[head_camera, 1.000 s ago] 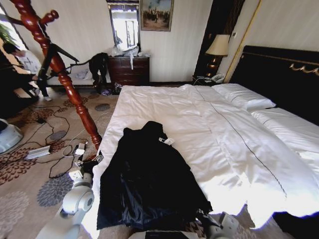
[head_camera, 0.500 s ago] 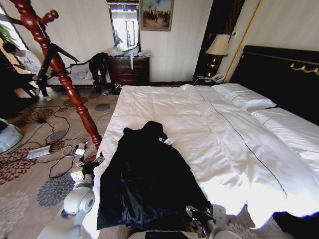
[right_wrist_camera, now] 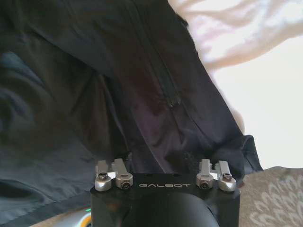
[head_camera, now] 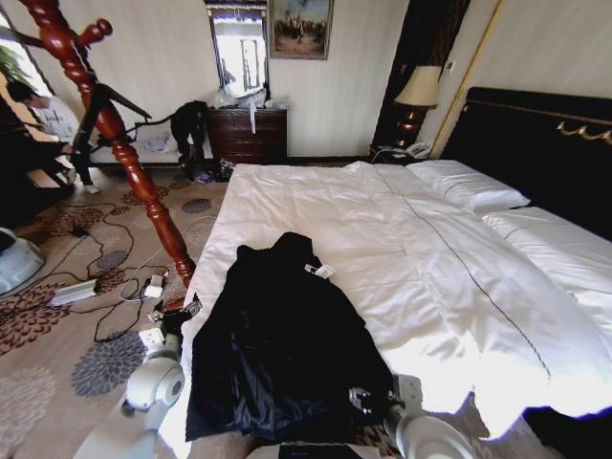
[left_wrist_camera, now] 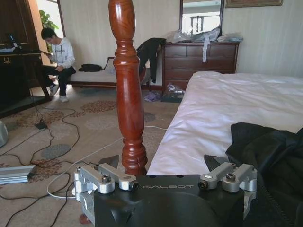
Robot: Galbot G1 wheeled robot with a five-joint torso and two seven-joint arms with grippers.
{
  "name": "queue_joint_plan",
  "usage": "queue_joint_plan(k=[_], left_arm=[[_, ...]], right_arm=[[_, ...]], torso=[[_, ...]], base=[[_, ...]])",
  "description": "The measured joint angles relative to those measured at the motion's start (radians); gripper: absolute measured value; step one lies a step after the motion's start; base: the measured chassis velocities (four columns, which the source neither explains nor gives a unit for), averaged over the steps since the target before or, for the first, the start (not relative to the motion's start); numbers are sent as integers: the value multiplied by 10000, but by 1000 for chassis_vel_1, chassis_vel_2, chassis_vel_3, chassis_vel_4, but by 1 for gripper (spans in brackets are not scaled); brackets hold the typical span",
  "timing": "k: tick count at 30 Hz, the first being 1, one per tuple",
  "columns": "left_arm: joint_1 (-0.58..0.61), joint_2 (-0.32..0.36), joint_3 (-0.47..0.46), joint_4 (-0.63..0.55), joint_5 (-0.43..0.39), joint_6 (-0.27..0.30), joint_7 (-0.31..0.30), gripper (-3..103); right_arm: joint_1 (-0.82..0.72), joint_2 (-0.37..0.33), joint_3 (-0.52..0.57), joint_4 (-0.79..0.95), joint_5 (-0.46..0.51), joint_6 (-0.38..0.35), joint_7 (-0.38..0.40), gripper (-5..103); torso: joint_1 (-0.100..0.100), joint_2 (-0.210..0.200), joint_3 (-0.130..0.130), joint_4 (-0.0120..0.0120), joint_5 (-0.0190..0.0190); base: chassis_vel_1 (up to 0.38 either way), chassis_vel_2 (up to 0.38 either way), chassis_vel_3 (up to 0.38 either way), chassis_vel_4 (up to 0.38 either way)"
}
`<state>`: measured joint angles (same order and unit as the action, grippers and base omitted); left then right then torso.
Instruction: Pick up the clothes from the bed and hang them on the clothes hanger.
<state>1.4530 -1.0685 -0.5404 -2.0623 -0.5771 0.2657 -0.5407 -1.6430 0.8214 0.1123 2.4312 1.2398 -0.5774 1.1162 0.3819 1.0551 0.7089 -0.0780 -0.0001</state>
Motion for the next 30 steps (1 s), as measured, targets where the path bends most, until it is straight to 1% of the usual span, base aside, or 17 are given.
queue_joint_plan(k=[2,3,5,6,8,9,10,11,14,16,18,22,26,27,29,30], left_arm=[[-15,-1,38,9,-2,0,-5,100],[-15,-1,38,9,-2,0,-5,100],[-37,0,70,11,-7,1,-13,100],[-37,0,70,11,-7,1,-13,100],[-42,12,72,13,-12,2,-17,100],[-42,19,72,13,-15,2,-20,100],[-42,26,71,13,-20,2,-21,100],[-42,26,71,13,-20,2,-21,100],[-61,51,69,13,-29,2,-26,100],[-64,51,69,13,-31,3,-27,100],[-73,51,85,13,-35,2,-35,100],[-55,25,115,1,-33,2,-41,100],[-17,25,112,-39,-23,3,-43,100],[-5,27,105,-52,-19,3,-45,100],[17,29,95,-84,-13,3,-48,100],[17,29,95,-84,-13,3,-48,100]], right_arm=[[117,87,-59,-173,-34,14,-2,54],[117,87,-59,-173,-34,14,-2,54],[213,157,-85,-295,-58,117,-35,43],[213,157,-85,-295,-58,117,-35,43],[199,198,-69,-343,-134,231,-79,33],[151,217,-52,-357,-203,285,-118,33],[93,242,-44,-360,-264,341,-167,27],[93,242,-44,-360,-264,341,-167,27],[-97,294,-3,-343,-261,517,-268,11],[-125,296,1,-337,-245,534,-277,11],[-213,312,17,-343,-173,590,-296,2],[-304,343,63,-354,-96,638,-311,0],[-405,349,148,-152,123,834,-509,0],[-425,365,188,-19,276,951,-607,0],[-417,457,301,453,1061,1140,-728,0],[-417,457,301,453,1061,1140,-728,0]], torso=[[0,0,0,0,0],[0,0,0,0,0],[0,0,-1,1,0],[0,0,-1,1,0],[0,0,0,1,0],[-1,0,0,1,0],[0,0,0,0,0],[0,0,0,0,0],[0,0,-1,1,0],[0,0,-1,0,0],[0,0,-1,0,0],[0,0,0,0,0],[0,0,-1,0,0],[-1,0,-1,0,0],[0,0,-1,0,0],[0,0,-1,0,0]], base=[[0,0,0,0],[0,0,0,0],[0,0,0,0],[0,0,0,0],[0,0,0,0],[0,0,0,0],[0,0,0,0],[0,0,0,0],[0,0,0,0],[0,0,0,0],[0,0,0,0],[0,0,0,0],[0,0,0,0],[0,0,0,0],[0,0,0,0],[0,0,0,0]])
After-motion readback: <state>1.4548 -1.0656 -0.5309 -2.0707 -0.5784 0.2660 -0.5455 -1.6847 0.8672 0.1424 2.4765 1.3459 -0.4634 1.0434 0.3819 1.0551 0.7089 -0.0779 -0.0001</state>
